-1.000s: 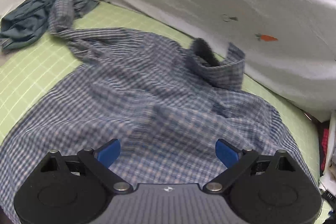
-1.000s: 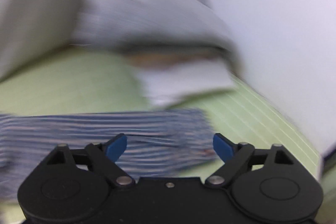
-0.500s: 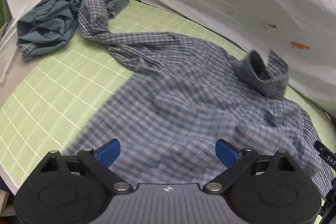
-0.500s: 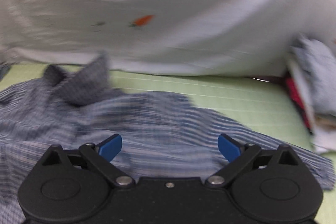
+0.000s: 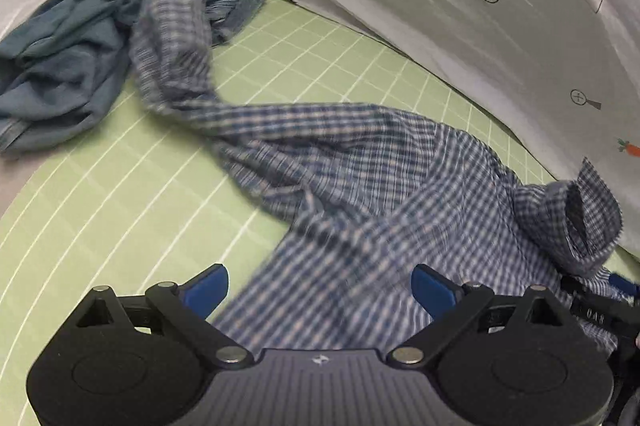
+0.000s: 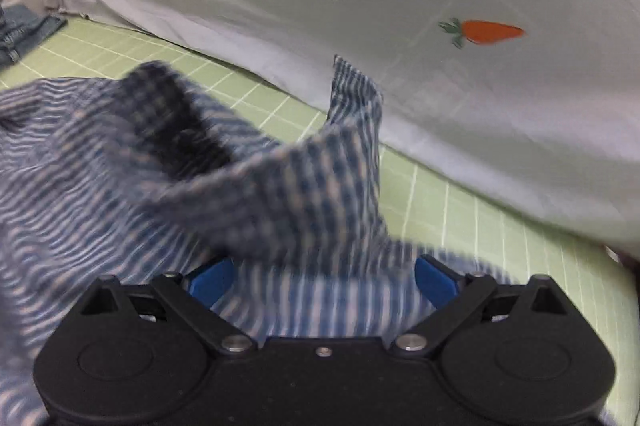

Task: Fold clothes
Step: 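Smooth the shirt body flat with the right gripper, sleeve stretched out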

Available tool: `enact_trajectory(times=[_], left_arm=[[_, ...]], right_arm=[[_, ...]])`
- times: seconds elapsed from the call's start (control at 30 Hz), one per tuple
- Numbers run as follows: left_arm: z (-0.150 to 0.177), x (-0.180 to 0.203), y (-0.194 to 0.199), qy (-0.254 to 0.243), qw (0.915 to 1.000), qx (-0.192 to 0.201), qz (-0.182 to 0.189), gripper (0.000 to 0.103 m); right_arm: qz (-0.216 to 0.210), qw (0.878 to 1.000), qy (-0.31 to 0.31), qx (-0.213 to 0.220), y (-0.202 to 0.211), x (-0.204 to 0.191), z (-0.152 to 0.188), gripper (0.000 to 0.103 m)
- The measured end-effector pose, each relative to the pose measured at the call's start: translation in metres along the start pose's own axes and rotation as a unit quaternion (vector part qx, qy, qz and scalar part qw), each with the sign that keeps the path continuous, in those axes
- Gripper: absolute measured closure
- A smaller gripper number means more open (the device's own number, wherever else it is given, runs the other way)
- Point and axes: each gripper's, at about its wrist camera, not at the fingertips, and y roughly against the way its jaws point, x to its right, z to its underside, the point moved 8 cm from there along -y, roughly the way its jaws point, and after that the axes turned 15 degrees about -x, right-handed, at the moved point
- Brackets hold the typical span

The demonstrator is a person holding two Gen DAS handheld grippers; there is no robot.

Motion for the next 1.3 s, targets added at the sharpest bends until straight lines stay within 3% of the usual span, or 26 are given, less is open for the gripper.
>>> enact_trajectory(times=[0.03,0.1,0.13,0.3,0.37,0.43,0.53,0.57,0.63,0.7,0.8,0.93,1.03,1.1,1.3], left_arm=[[-0.005,0.001,-0.004,0.0,1.0,0.0,-0.002,0.006],[-0.012,0.002,-0.012,0.0,1.0,0.001,-0.007,0.006],[-0.016,0.003,-0.016,0.0,1.0,0.001,-0.009,0.006],[-0.026,0.005,-0.033,0.005,0.9999,0.001,-0.016,0.006],[-0.027,0.005,-0.039,0.008,0.9998,-0.005,-0.02,0.006],[-0.026,0.007,-0.043,0.004,0.9996,-0.011,-0.025,0.006],[-0.024,0.01,-0.042,-0.011,0.9995,-0.011,-0.027,0.006],[-0.022,0.01,-0.039,-0.014,0.9995,-0.007,-0.026,0.006],[-0.02,0.01,-0.03,-0.02,0.9995,0.0,-0.023,0.006],[-0.017,0.008,-0.02,-0.028,0.9994,0.009,-0.019,0.006],[-0.004,-0.001,0.003,-0.035,0.999,0.025,-0.009,0.006],[0.029,-0.003,0.035,-0.043,0.9982,0.04,0.009,0.005],[0.062,-0.001,0.052,-0.052,0.9977,0.042,0.012,0.005],[0.084,0.003,0.06,-0.058,0.9974,0.037,0.017,0.005],[0.14,0.018,0.082,-0.076,0.9959,0.043,0.024,0.005]], right_arm=[[-0.006,1.0,0.003,0.006,-0.005,0.003,-0.01,0.032],[-0.021,1.0,-0.009,0.018,-0.017,0.016,-0.033,0.096],[-0.024,0.999,-0.022,0.025,-0.022,0.026,-0.047,0.097],[-0.008,0.996,-0.066,0.053,-0.057,0.068,-0.117,0.096],[-0.033,0.996,-0.079,0.028,-0.082,0.072,-0.127,0.094],[-0.044,0.996,-0.075,0.0,-0.103,0.068,-0.125,0.085],[-0.032,0.996,-0.085,0.0,-0.102,0.072,-0.122,0.054],[-0.036,0.994,-0.1,0.002,-0.094,0.078,-0.119,0.034],[-0.054,0.989,-0.134,0.029,-0.067,0.093,-0.107,0.025],[-0.062,0.984,-0.163,0.046,-0.033,0.107,-0.082,0.015],[-0.041,0.979,-0.194,0.052,0.015,0.128,-0.016,0.006],[-0.005,0.973,-0.23,-0.002,0.052,0.139,0.118,0.006],[0.011,0.962,-0.27,-0.052,0.068,0.133,0.218,0.01],[0.019,0.954,-0.288,-0.075,0.079,0.132,0.267,0.014],[-0.013,0.944,-0.313,-0.105,0.105,0.111,0.358,0.026]])
